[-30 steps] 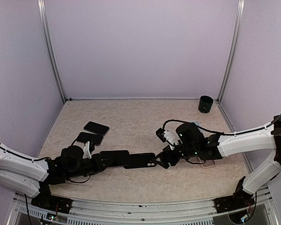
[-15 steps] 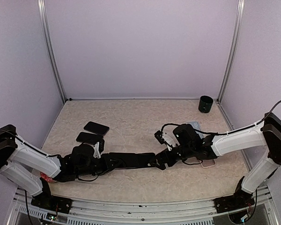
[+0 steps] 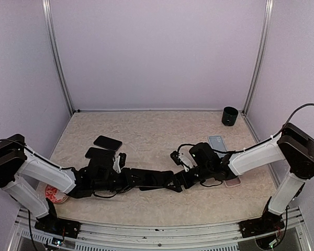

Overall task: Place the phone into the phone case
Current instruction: Install the phone into the phone case.

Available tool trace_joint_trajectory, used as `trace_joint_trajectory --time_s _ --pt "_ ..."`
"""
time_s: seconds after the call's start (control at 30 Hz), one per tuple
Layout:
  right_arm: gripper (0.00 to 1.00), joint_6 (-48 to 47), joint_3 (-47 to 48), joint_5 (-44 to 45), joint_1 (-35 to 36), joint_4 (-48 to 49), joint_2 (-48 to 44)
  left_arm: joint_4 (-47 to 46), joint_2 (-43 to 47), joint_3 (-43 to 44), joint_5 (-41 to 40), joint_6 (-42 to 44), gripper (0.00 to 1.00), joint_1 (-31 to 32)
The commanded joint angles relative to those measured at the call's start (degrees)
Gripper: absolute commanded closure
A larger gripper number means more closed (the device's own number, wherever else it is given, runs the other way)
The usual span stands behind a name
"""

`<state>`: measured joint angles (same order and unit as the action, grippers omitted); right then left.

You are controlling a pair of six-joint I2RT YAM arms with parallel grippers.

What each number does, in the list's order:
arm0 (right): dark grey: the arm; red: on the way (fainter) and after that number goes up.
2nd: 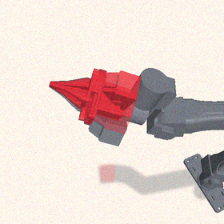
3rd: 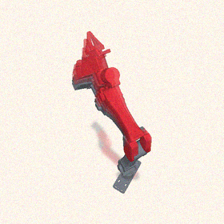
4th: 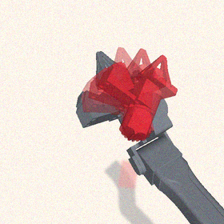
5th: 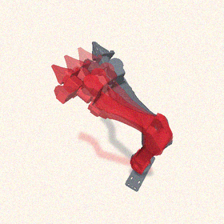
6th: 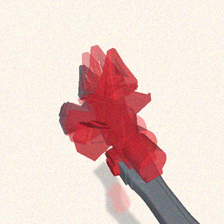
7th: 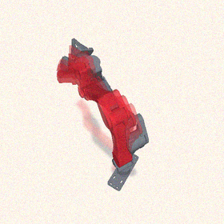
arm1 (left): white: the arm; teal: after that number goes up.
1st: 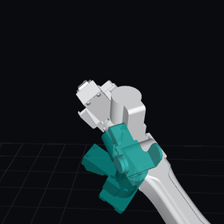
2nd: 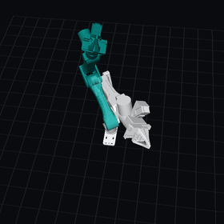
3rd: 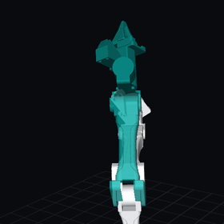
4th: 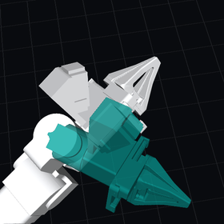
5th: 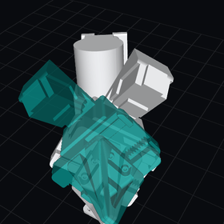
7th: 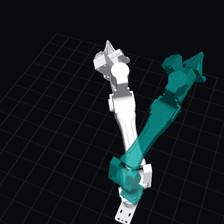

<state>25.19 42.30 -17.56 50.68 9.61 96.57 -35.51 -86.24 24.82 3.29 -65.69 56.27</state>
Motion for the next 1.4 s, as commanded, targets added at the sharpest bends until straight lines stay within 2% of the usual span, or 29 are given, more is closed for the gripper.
trace_joint_trajectory --time_s 0.0,0.23,0.67,1.0,1.37 --pt "0.07 0.63 0.75 -2.14 -0.49 3.90 0.94 -2.13 -1.27 0.65 2.70 -3.17 1.00 -0.59" --pt "0.06 0.52 1.28 -3.42 -0.49 4.99 1.63 -6.30 -4.13 -0.52 3.70 -7.46 1.00 -1.92" --pt "0.06 0.78 2.42 -5.51 -0.50 5.02 3.80 -8.94 -9.60 1.36 5.38 -8.53 1.00 -2.71" --pt "0.05 2.20 0.91 -7.76 -0.40 8.67 5.38 -12.77 -13.52 1.39 6.62 -11.38 1.00 -2.14" --pt "0.02 3.35 -0.35 -8.98 -0.06 10.24 4.94 -16.50 -16.51 1.69 5.40 -13.75 1.00 -1.63"
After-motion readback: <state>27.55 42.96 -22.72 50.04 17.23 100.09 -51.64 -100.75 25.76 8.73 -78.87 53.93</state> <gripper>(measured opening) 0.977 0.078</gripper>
